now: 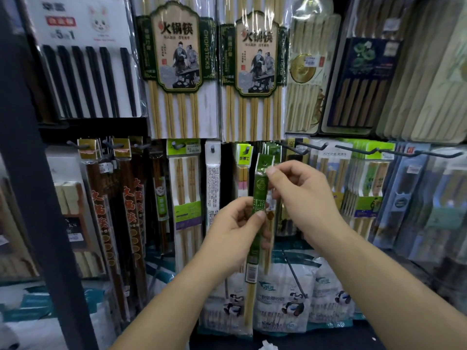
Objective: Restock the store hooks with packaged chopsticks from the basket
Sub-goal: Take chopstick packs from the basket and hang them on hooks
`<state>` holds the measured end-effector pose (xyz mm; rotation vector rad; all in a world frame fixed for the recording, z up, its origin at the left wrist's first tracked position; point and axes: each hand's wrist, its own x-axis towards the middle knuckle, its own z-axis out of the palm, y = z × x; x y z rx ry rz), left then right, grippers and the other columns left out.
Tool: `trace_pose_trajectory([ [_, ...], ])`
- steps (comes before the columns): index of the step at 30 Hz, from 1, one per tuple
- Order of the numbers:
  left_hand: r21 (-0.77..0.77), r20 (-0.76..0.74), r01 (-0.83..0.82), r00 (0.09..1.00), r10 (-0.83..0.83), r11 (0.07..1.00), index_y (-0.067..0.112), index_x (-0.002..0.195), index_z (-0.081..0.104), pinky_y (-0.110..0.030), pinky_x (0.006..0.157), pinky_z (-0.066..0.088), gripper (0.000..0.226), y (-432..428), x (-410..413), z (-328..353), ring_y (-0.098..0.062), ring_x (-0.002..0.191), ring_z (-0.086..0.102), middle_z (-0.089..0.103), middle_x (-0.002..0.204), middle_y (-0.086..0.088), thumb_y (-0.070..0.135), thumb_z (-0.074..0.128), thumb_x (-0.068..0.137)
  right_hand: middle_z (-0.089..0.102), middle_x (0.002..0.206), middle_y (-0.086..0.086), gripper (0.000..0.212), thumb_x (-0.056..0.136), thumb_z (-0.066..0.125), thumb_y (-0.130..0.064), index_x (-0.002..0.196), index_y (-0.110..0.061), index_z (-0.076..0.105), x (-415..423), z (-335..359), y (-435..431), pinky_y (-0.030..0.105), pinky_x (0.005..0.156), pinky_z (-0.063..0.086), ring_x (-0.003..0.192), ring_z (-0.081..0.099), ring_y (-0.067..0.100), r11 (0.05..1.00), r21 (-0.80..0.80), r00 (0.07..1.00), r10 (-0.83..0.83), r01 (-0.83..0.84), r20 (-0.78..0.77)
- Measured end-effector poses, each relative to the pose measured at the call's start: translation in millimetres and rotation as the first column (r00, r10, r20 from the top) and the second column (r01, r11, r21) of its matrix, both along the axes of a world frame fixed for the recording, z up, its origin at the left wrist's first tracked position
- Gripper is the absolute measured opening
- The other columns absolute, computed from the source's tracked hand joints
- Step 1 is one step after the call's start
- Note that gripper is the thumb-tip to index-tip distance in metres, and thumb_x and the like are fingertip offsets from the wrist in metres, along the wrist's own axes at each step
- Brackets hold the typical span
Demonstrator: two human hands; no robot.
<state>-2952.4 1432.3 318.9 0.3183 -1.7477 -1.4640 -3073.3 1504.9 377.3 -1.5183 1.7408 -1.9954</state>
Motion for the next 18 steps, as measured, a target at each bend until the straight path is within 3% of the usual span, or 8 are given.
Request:
trace_pose_trajectory([
  [4, -0.073, 0.033, -0.03, 0.999, 0.033, 0.997, 0.037, 0.09, 0.071, -0.025, 0.063, 0.062, 0.034, 0.2, -9.8, 13.2, -0.005, 0.073, 0.072, 0.071, 0.076, 0.014, 0.01, 0.057, 0.104, 0.065, 0.066, 0.001, 0.019, 0.097, 0.066, -0.025, 0.079, -0.022, 0.071, -10.5, 10.0, -8.8, 0.019, 0.059, 0.051, 0.061, 0.059, 0.004, 0.998, -0.025, 0.997, -0.053, 0.054, 0.061],
  [5, -0.123, 0.057, -0.066, 0.996, 0.073, 0.99, 0.037, 0.09, 0.068, -0.029, 0.063, 0.062, 0.029, -0.5, -13.4, 13.6, -0.006, 0.074, 0.072, 0.071, 0.077, 0.015, 0.014, 0.056, 0.105, 0.063, 0.062, -0.002, 0.021, 0.098, 0.065, -0.026, 0.077, -0.021, 0.071, -13.1, 11.6, -11.4, 0.015, 0.055, 0.05, 0.059, 0.057, 0.004, 0.996, -0.025, 0.993, -0.079, 0.081, 0.082],
  [8, -0.251, 0.11, -0.12, 0.982, 0.151, 0.961, 0.031, 0.102, 0.065, -0.054, 0.082, 0.055, 0.009, -1.3, -22.3, 11.8, -0.03, 0.084, 0.067, 0.071, 0.092, -0.007, 0.031, 0.056, 0.102, 0.058, 0.058, -0.008, 0.025, 0.098, 0.063, -0.027, 0.078, -0.014, 0.068, -19.8, 13.6, -17.6, 0.015, 0.053, 0.047, 0.055, 0.054, 0.003, 0.993, 0.003, 0.986, -0.12, 0.12, 0.116],
  [11, -0.284, 0.148, -0.143, 0.97, 0.191, 0.948, 0.03, 0.116, 0.064, -0.054, 0.082, 0.057, 0.024, -2.5, -26.8, 9.9, -0.03, 0.087, 0.067, 0.071, 0.094, -0.009, 0.039, 0.055, 0.097, 0.057, 0.061, -0.005, 0.026, 0.098, 0.063, -0.029, 0.076, -0.015, 0.067, -23.2, 12.7, -20.5, 0.021, 0.06, 0.043, 0.058, 0.053, 0.005, 0.989, 0.018, 0.982, -0.146, 0.145, 0.117],
  [15, -0.298, 0.136, -0.181, 0.964, 0.229, 0.937, 0.03, 0.127, 0.059, -0.032, 0.064, 0.054, 0.029, -8.9, -32.6, 5.5, -0.012, 0.066, 0.062, 0.069, 0.084, -0.003, 0.035, 0.059, 0.098, 0.055, 0.063, 0.0, 0.027, 0.097, 0.063, -0.028, 0.077, -0.011, 0.067, -23.9, 14.3, -21.4, 0.025, 0.062, 0.044, 0.06, 0.052, 0.008, 0.989, 0.003, 0.98, -0.15, 0.151, 0.132],
  [18, -0.284, 0.114, -0.205, 0.963, 0.245, 0.937, 0.035, 0.124, 0.057, -0.02, 0.058, 0.048, 0.025, -11.6, -35.2, 3.9, -0.002, 0.062, 0.057, 0.066, 0.083, -0.003, 0.032, 0.061, 0.1, 0.055, 0.064, 0.001, 0.027, 0.098, 0.062, -0.027, 0.078, -0.01, 0.067, -24.9, 15.2, -23.3, 0.026, 0.061, 0.044, 0.058, 0.05, 0.008, 0.988, 0.004, 0.979, -0.156, 0.156, 0.128],
])
